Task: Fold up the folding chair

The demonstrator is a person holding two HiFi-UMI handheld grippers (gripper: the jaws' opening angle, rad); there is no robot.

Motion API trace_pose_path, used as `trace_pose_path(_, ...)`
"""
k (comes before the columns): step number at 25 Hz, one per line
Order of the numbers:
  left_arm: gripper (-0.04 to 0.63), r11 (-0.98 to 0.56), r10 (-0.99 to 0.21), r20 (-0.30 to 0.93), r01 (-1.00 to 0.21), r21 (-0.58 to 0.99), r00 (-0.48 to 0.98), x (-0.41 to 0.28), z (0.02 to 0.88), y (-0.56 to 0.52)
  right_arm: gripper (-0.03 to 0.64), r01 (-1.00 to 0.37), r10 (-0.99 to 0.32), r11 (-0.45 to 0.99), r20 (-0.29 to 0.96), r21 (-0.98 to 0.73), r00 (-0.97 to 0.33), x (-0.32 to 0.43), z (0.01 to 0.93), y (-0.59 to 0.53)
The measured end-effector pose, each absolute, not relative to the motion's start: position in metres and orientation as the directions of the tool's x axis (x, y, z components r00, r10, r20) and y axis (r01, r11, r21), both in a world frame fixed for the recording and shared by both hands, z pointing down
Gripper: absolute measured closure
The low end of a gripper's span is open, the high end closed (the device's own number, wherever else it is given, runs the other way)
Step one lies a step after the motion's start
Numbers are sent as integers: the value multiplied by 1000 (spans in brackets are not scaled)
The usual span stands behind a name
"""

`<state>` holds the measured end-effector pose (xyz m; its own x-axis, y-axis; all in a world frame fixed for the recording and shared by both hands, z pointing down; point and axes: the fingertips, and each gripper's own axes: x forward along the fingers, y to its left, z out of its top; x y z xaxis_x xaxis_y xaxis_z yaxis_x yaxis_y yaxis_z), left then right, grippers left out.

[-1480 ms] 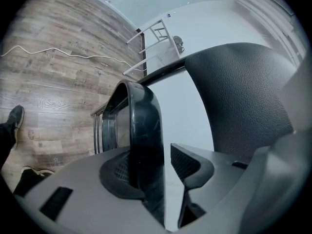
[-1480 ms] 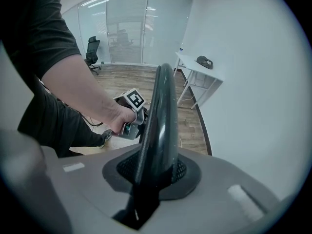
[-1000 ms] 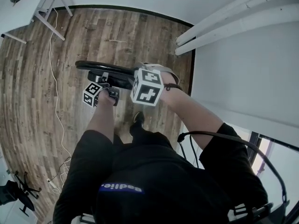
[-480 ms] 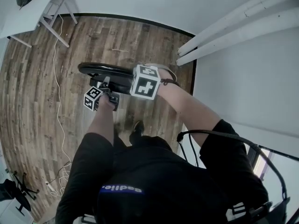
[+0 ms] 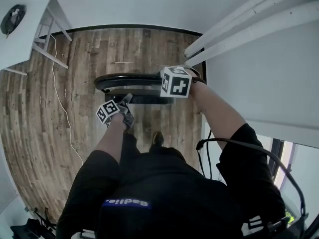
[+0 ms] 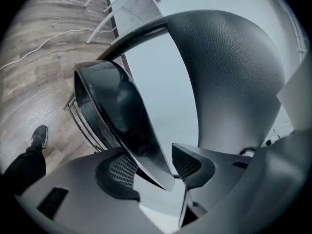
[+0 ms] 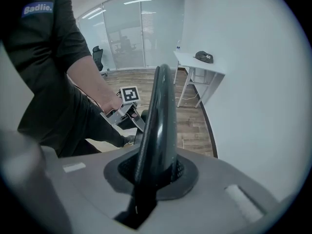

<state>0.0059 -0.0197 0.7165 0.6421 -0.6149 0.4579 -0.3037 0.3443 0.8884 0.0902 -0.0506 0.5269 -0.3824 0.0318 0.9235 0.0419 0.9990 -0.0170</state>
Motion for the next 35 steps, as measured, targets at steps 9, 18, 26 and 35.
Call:
trace_pose_path(9, 396, 165, -388, 363, -324, 932, 847, 8, 675, 5, 575, 23, 72, 997, 920, -68, -386, 91, 525, -85)
trace_pose_path(18, 396, -531, -449, 375, -580, 617, 811, -12, 490, -15, 574, 8, 71, 997, 918, -73, -390, 101, 528, -108)
trace_pose_path(26, 395, -758, -585, 556, -643, -114, 591, 22, 416, -101, 572, 16, 74, 997, 913, -73, -400, 112, 525, -118)
trace_pose_path(35, 366, -894, -447, 826, -168, -415, 343, 48, 460, -143, 572, 23, 66, 998, 913, -62, -402, 105, 522, -115)
